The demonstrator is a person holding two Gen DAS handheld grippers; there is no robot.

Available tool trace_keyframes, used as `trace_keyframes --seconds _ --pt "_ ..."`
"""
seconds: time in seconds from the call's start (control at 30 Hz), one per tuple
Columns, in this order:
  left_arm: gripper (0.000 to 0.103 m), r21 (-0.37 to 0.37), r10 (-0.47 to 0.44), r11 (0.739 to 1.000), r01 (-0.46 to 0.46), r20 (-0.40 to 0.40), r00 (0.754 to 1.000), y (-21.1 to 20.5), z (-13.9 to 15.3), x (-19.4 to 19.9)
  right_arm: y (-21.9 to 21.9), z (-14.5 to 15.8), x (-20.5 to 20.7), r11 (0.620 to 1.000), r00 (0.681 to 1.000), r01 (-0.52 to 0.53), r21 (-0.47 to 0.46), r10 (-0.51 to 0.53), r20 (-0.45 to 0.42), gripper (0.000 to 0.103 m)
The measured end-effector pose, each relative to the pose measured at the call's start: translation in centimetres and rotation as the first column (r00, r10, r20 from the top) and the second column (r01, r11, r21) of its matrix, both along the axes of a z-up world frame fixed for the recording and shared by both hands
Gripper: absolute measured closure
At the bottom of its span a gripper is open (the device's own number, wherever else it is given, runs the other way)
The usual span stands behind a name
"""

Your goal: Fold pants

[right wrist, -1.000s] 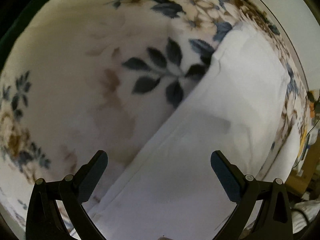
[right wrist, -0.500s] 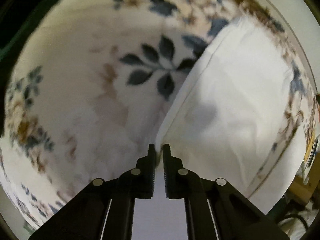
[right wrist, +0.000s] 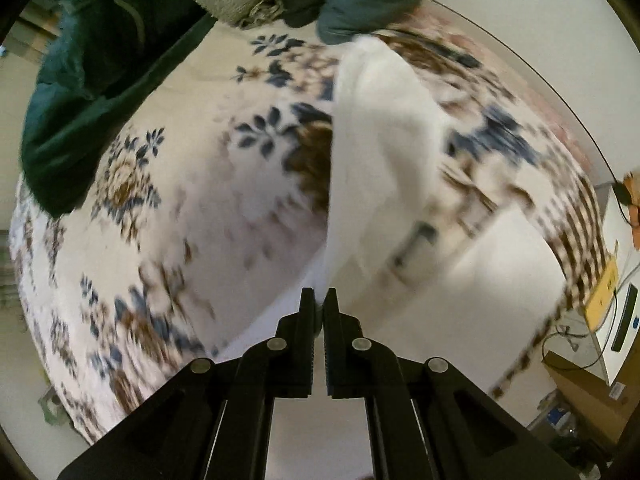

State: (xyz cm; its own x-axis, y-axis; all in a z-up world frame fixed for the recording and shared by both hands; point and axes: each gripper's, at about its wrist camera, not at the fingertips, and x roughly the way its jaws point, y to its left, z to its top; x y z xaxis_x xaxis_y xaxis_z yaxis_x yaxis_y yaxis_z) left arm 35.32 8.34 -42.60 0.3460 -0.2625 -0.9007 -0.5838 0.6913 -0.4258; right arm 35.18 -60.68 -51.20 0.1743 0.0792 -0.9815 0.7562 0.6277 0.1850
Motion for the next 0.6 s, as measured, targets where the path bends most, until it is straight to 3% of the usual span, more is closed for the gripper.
trace_keyframes --seconds 0.17,0.3,0.4,0.5,0.57,0.6 --pt "0.095 0.024 0.050 0.999 -0.047 -0.125 0.991 0.9 -4.6 -9.5 1.9 -1.0 -10.1 0.998 0.998 -0.047 -0.044 0.045 -0.041 0.099" --pt "0.095 -0.004 0.114 0.993 -0.117 -0.210 0.971 1.8 -10.3 -14.2 1.2 -5.6 -15.9 0.999 0.991 -0.004 0.035 0.008 -0.134 0.099" --pt "0.095 -0.008 0.125 0.991 -0.130 -0.241 0.963 1.5 -12.6 -15.5 0.8 -9.4 -17.6 0.996 0.974 -0.034 0.084 0.052 -0.220 0.096" --pt "0.094 0.011 0.099 0.995 -0.100 -0.247 0.964 1.2 -12.8 -16.1 0.0 -11.0 -19.3 0.986 0.963 -0.034 0.161 0.075 -0.258 0.075" --pt "0.093 0.042 0.089 0.996 -0.082 -0.246 0.965 1.2 -12.1 -16.2 -1.0 -10.1 -20.6 0.985 0.976 -0.012 0.175 0.050 -0.211 0.043" --pt "0.093 0.058 0.090 0.995 -0.078 -0.238 0.967 1.1 -11.5 -16.3 -1.7 -9.1 -21.3 0.985 0.984 -0.001 0.172 0.031 -0.176 0.039"
